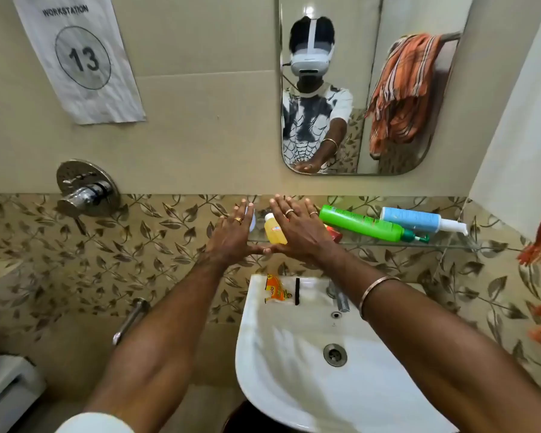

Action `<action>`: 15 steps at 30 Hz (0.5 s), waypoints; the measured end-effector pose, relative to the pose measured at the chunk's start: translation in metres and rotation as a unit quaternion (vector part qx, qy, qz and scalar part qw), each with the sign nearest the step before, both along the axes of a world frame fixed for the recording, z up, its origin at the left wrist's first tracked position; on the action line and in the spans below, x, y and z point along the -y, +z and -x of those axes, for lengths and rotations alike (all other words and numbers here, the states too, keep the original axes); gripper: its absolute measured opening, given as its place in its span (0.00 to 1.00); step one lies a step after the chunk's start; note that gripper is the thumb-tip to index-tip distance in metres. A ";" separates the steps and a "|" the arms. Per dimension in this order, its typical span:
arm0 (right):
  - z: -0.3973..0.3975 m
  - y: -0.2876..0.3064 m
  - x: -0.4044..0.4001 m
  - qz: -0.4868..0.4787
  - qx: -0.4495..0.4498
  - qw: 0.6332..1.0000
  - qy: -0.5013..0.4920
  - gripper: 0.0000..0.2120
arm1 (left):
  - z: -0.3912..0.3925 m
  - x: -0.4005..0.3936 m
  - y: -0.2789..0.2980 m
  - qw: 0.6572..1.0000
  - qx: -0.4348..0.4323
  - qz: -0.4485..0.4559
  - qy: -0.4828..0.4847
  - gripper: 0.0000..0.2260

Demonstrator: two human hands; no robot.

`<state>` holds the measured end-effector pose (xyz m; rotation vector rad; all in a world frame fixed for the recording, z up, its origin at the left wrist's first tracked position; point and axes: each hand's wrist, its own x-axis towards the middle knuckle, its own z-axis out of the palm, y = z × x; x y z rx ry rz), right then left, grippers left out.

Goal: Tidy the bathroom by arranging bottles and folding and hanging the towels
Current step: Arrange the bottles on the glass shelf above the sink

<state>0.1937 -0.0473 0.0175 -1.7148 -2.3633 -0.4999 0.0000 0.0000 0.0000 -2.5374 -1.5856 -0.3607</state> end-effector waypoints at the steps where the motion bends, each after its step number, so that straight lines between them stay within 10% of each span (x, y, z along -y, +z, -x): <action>1: -0.001 -0.004 -0.001 0.004 0.013 1.000 0.009 0.54 | -0.003 -0.001 -0.003 1.000 -0.011 0.016 0.002 0.55; 15: -0.009 -0.033 -0.015 0.006 0.082 0.995 0.056 0.34 | -0.010 0.006 -0.021 0.996 -0.071 -0.016 0.051 0.36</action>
